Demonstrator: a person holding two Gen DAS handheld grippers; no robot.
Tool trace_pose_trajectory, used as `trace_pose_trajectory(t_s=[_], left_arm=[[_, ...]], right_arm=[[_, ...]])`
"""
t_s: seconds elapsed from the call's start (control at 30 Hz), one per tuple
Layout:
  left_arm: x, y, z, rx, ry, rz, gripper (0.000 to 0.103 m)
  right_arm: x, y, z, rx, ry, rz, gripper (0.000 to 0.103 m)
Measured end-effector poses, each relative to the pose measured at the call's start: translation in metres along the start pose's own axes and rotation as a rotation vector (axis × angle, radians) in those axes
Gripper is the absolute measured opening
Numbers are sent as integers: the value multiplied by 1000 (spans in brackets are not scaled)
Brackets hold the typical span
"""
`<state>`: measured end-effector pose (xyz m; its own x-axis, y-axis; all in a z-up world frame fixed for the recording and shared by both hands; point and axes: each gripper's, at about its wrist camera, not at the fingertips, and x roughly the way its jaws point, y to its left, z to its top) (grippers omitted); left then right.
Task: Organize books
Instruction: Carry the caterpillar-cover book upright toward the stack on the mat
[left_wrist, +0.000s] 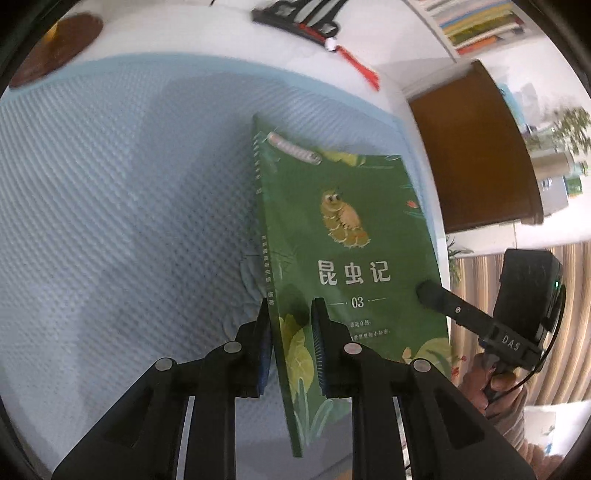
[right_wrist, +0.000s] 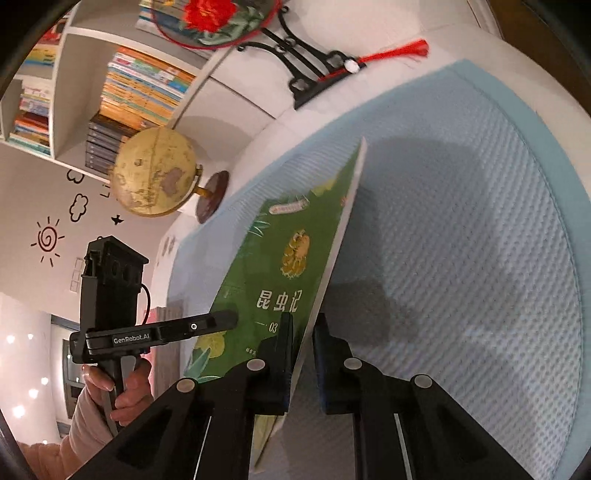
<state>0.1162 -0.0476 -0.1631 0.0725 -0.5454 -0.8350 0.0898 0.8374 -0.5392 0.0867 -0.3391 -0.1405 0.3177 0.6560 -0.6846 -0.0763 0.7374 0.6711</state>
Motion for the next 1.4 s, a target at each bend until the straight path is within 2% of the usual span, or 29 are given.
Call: trace_pose_trajectory(t_s=[0.4,0.87,1.03,1.4], left_arm=[[-55,-17,-19,86,-12,30,17],[-136,3,-38,109,-112,33,17],[-167,26,-47,109,-144,47,21],[-242,114,-81,16,-232,68,21]], right_arm=[[-26,52,-21,-61,-28,0,11],[-27,153,-41,-142,-63,-1,12],[-16,197,-48,-182,-89,-7,12],[55,293,-65,-277,-26,39,14]])
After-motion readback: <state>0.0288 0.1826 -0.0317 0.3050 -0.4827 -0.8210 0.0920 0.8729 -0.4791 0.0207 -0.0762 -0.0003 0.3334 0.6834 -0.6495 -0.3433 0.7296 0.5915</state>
